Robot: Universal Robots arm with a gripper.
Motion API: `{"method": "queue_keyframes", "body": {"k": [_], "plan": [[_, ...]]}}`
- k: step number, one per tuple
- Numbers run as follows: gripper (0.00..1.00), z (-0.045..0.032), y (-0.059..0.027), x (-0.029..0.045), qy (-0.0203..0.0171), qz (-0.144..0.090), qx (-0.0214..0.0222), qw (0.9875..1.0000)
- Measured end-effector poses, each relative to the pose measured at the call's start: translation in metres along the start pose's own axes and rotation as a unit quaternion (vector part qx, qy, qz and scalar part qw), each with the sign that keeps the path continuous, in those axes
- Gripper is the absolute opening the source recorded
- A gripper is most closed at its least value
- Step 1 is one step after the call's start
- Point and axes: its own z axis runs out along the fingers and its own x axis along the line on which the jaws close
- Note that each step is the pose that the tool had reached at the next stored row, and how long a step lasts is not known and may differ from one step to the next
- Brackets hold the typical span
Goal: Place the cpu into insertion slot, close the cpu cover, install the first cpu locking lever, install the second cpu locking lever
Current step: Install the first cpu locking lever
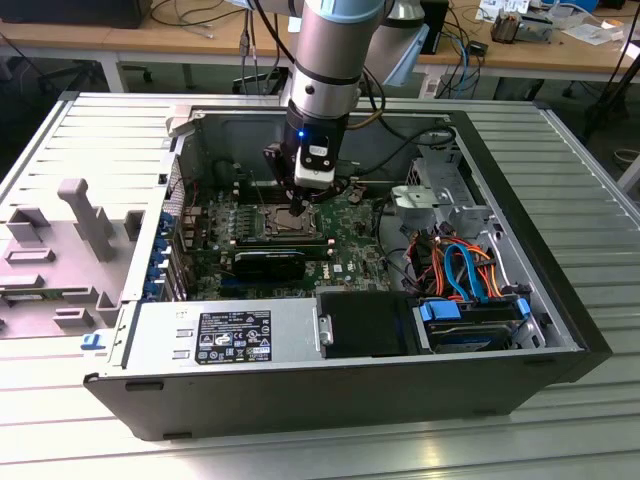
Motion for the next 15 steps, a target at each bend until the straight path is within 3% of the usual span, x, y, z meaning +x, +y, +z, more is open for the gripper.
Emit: {"method": "queue_keyframes", "body": {"k": [15], "plan": [[0.11,0.0,0.0,0.0,-0.0015,-0.017,0.0018,0.9998]]}}
